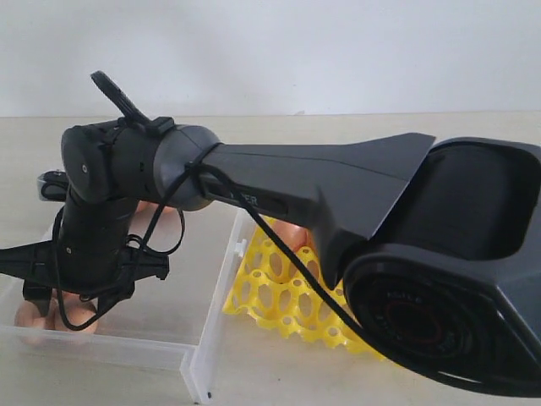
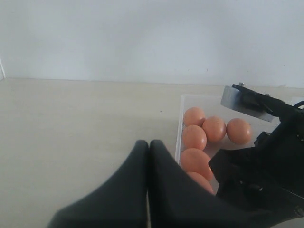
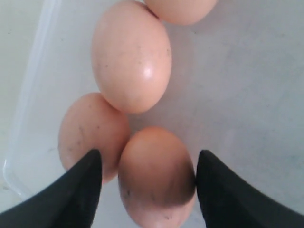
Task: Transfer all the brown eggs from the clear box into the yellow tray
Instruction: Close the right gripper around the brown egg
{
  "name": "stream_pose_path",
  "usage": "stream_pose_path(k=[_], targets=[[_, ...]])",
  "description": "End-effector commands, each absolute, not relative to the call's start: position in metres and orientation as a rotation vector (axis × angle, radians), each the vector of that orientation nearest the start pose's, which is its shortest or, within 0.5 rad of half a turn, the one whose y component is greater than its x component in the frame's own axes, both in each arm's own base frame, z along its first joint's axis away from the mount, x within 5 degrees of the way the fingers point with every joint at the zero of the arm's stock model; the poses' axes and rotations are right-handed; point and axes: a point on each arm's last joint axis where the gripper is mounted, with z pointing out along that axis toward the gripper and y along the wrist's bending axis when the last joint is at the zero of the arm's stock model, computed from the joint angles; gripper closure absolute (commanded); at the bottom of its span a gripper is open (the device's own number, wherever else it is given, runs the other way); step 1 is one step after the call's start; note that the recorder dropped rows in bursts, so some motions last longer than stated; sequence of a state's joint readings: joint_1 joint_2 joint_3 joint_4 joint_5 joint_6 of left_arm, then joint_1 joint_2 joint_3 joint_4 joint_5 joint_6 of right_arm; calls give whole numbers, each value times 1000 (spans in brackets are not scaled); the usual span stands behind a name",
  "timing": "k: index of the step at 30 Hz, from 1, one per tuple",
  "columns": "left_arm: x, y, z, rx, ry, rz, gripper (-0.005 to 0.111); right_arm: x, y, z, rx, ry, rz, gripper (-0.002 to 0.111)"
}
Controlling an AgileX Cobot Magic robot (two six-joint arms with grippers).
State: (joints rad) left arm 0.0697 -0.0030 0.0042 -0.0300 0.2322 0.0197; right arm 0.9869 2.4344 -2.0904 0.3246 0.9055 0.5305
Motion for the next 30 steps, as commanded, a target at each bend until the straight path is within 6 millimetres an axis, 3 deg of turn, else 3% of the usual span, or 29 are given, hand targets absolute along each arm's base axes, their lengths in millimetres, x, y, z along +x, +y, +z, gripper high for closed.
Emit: stream_pose_path(k=[1,30], targets=[[55,3,192,-67,1714,35,111,270,451,155,-487,2912,731,52],[55,3,192,-67,1714,35,111,270,447,143,-590,2924,647,52]])
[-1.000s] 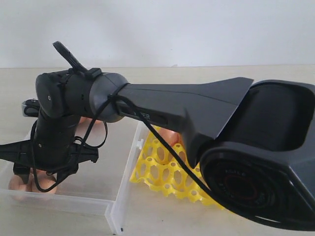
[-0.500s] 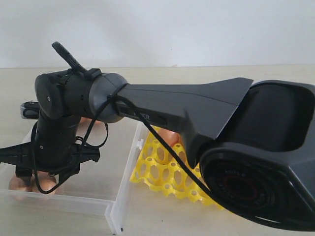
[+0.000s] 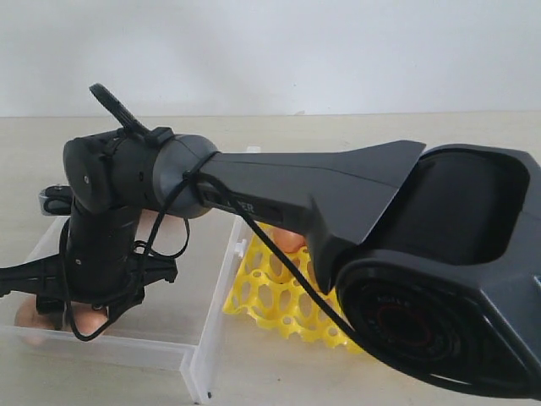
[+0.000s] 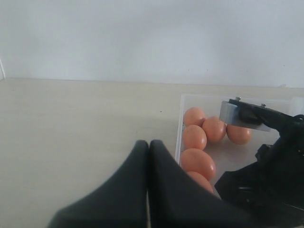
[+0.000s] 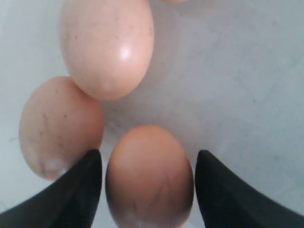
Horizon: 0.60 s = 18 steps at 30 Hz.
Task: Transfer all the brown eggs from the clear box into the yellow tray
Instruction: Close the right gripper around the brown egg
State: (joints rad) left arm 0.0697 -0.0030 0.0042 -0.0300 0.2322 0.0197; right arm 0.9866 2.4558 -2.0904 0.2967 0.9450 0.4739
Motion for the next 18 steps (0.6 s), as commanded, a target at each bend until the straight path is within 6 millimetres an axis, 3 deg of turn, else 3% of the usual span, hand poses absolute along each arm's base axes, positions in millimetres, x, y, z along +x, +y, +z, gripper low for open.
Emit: stream_pose_path(k=[1,3,8,13,18], targets=[[55,3,192,-67,1714,35,111,270,447,143,-595,2924,645,53],[55,3,192,-67,1714,35,111,270,447,143,-595,2925,645,62],[55,3,192,-67,1714,35,111,273,445,149,-671,2866,599,108],[55,3,192,-67,1714,35,111,280,440,171,-782,2697,444,108],[55,3,192,-67,1714,35,111,285,441,199,-747,2566,503,108]])
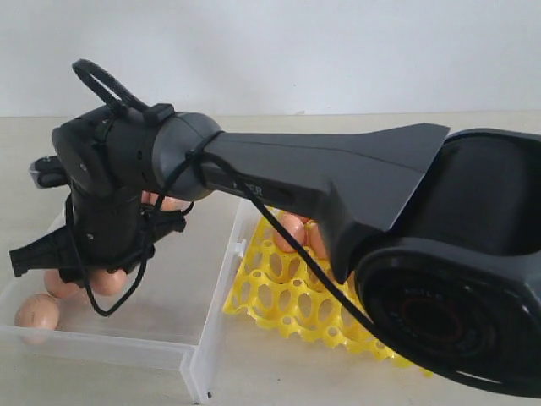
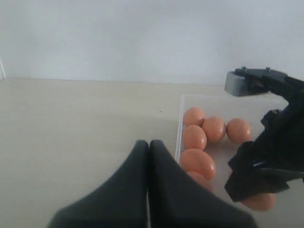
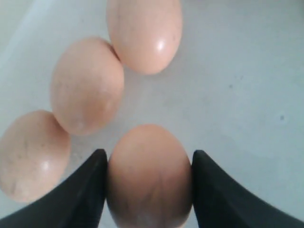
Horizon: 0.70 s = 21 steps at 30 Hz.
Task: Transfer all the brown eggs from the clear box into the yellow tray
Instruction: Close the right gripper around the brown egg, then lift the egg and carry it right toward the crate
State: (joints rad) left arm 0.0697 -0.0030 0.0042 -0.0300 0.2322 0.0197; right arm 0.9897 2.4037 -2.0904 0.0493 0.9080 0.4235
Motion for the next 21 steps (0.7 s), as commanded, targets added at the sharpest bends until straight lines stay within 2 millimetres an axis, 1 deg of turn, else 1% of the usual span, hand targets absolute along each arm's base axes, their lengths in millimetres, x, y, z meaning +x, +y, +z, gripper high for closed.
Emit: stream_pose_path(k=[1,5,7,10,12,13,14,15,16,17,18,19,20,21], targets=[[55,3,192,-67,1714,35,111,286,441,206,-737,2540,515,108],[55,3,192,-67,1714,35,111,288,438,225,-731,2463,519,108],[55,3,192,-67,1714,35,111,287,434,230,-740,2429,504,108],[55,3,192,-67,1714,35,111,283,425,235,-717,2391,541,108],[55,3,192,-67,1714,35,111,281,415,236,-707,2362,565,108],[55,3,192,-67,1714,35,111,278,401,236,-691,2320,596,108],[55,3,192,-67,1714,35,111,277,393,235,-678,2298,614,108],[55,3,192,-67,1714,35,111,276,374,231,-657,2271,628,108],[55,3,192,-67,1714,35,111,276,363,230,-655,2245,632,108],[55,3,192,-67,1714,35,111,275,344,230,-689,2175,622,108],[55,3,192,-67,1714,35,111,275,333,228,-702,2148,612,108],[55,3,192,-67,1714,35,111,274,313,226,-704,2109,597,108],[55,3,192,-67,1714,35,111,274,303,223,-687,2098,593,108],[55,3,192,-67,1714,35,111,273,284,214,-660,2092,576,108]])
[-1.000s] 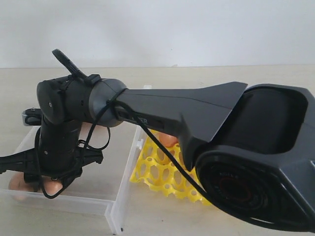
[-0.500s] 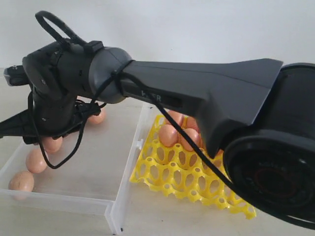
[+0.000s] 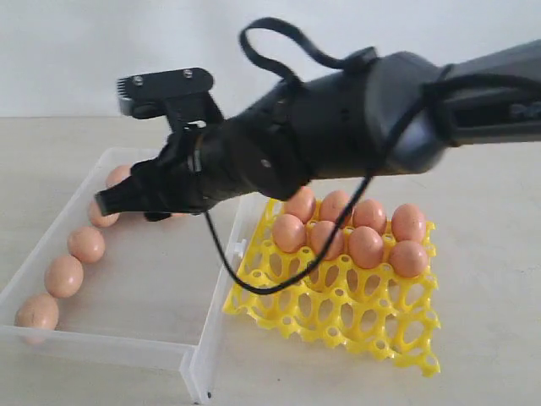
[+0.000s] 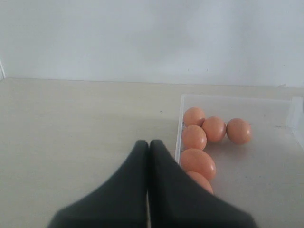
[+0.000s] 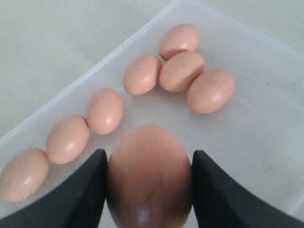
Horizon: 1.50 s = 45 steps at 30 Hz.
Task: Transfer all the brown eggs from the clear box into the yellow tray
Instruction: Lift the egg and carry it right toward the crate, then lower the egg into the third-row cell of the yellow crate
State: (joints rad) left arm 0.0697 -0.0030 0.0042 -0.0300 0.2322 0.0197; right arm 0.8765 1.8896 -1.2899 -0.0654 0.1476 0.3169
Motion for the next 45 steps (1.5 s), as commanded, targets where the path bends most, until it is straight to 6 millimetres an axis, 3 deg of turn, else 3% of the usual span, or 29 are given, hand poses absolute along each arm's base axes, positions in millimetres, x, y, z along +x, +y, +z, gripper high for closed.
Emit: stream_pose_path(k=[1,8,19,27,45], targets=[[55,3,192,-67,1714,35,111,270,274,210,-656,2079,566,108],[55,3,192,-67,1714,35,111,256,252,192,-804,2005,432,108],[55,3,192,-67,1714,35,111,239,211,163,-730,2082,347,108],[55,3,192,-67,1714,35,111,231,218,164,-733,2085,385,108],[55,3,192,-67,1714,35,111,234,219,167,-715,2048,387,108]])
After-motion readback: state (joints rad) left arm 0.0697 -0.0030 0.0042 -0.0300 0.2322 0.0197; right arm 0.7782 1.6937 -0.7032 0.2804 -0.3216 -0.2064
